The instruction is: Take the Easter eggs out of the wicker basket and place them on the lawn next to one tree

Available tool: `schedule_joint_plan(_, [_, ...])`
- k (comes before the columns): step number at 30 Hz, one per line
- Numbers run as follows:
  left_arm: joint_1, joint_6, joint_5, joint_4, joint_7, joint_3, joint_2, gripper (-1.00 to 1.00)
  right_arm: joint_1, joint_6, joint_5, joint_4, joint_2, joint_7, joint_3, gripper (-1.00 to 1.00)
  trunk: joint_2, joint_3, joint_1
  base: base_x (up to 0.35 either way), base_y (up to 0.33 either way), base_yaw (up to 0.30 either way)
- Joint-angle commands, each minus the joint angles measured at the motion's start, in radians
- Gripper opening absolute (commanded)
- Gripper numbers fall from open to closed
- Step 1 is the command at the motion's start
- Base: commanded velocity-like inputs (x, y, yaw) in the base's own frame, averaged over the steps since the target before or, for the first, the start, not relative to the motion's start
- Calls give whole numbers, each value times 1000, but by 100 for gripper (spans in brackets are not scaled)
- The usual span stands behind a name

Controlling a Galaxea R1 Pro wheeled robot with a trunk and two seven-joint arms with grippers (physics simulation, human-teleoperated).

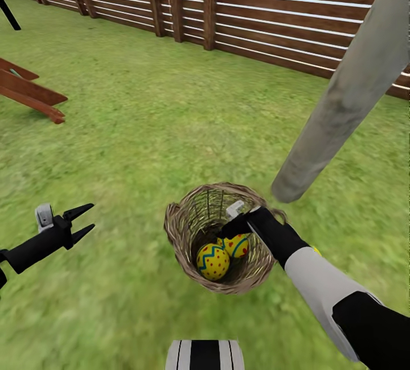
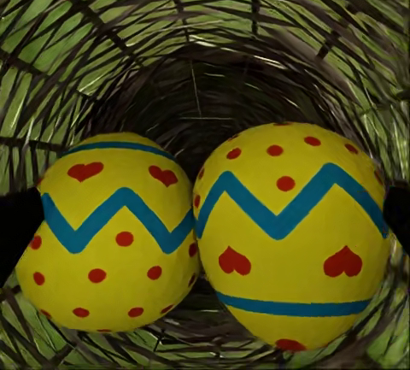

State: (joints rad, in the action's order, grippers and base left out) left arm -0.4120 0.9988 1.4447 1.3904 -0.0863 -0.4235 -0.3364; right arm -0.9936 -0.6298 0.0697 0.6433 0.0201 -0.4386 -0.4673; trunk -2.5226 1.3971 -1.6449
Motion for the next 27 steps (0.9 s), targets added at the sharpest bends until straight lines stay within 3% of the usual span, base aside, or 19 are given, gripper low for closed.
schedule_joint_plan(1, [-1, 4, -9, -1, -9, -1, 0, 100, 0, -4, 6, 1, 4, 2, 0, 100, 0, 1, 1, -290, 129, 0])
schedule_joint_plan(4, [-1, 4, -9, 0, -9, -1, -1, 100, 0, -5, 6, 0, 19, 9, -1, 100, 0, 1, 1, -234, 130, 0])
schedule_joint_plan(8, [-1, 4, -9, 0, -9, -1, 0, 100, 10, -5, 4, 2, 29, 128, -1, 100, 0, 1, 1, -28, 16, 0])
schedule_joint_plan(17, [-1, 4, -9, 0, -10, 0, 0, 100, 29, -3, 4, 29, 50, 329, -1, 100, 0, 1, 1, -1, 1, 0])
schedule_joint_plan(27, [-1, 4, -8, 1, -10, 0, 0, 100, 29, -2, 3, 25, 50, 356, -1, 100, 0, 1, 1, 0, 0, 0])
